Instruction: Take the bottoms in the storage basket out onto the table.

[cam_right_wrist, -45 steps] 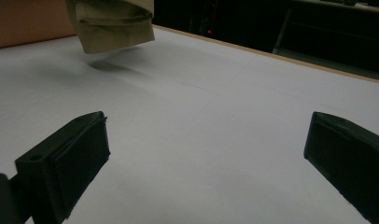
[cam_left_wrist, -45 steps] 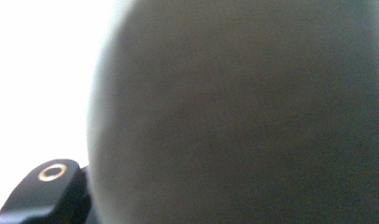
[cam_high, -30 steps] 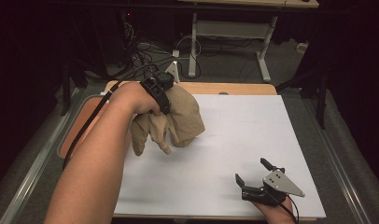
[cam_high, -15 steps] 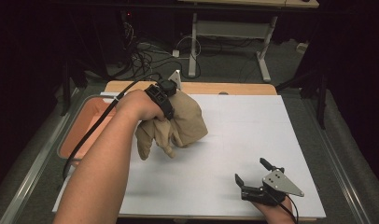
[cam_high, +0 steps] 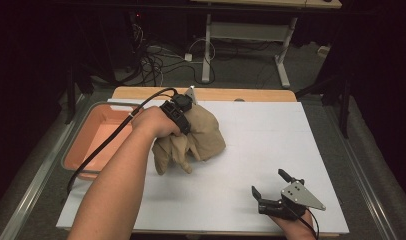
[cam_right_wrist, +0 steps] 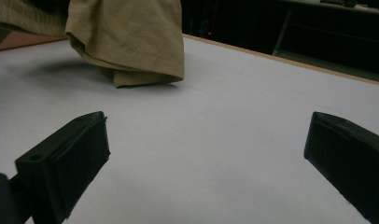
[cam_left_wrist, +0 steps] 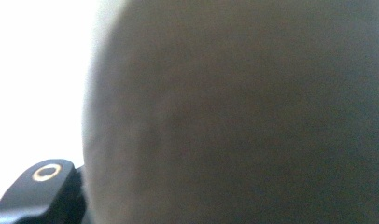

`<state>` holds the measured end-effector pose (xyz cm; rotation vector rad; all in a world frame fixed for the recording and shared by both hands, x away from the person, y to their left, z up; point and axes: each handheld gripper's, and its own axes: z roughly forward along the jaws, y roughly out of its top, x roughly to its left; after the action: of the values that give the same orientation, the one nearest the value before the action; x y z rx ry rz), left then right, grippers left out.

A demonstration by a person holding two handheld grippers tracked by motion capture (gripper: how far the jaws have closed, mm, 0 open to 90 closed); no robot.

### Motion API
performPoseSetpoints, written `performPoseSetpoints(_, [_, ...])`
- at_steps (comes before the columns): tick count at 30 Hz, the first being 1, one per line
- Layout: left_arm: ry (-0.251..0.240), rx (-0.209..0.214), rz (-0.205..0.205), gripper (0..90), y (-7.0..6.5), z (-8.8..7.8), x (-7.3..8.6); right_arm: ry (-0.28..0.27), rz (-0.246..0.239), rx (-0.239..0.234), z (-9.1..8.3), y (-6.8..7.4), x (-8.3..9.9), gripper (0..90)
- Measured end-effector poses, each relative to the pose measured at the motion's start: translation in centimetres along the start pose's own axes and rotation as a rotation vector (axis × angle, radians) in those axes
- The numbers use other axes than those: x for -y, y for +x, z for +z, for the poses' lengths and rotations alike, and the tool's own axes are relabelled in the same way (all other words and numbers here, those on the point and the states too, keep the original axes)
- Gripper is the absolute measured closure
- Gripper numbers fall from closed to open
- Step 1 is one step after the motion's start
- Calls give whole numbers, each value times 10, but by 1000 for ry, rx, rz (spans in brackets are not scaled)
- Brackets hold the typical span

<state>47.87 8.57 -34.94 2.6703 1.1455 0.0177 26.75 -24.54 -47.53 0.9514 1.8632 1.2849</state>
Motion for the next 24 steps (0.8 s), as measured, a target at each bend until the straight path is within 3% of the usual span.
performPoseSetpoints(10, [-121,-8,-9,622,4,27,5,2,-1,-4,1,1,0,12])
performPoseSetpoints(19, [-279,24,-28,601,2,51,17,4,-5,-4,2,1,1,12])
performPoseSetpoints(24, [-385,12,-16,590,1,64,27,4,-13,-5,2,2,1,12])
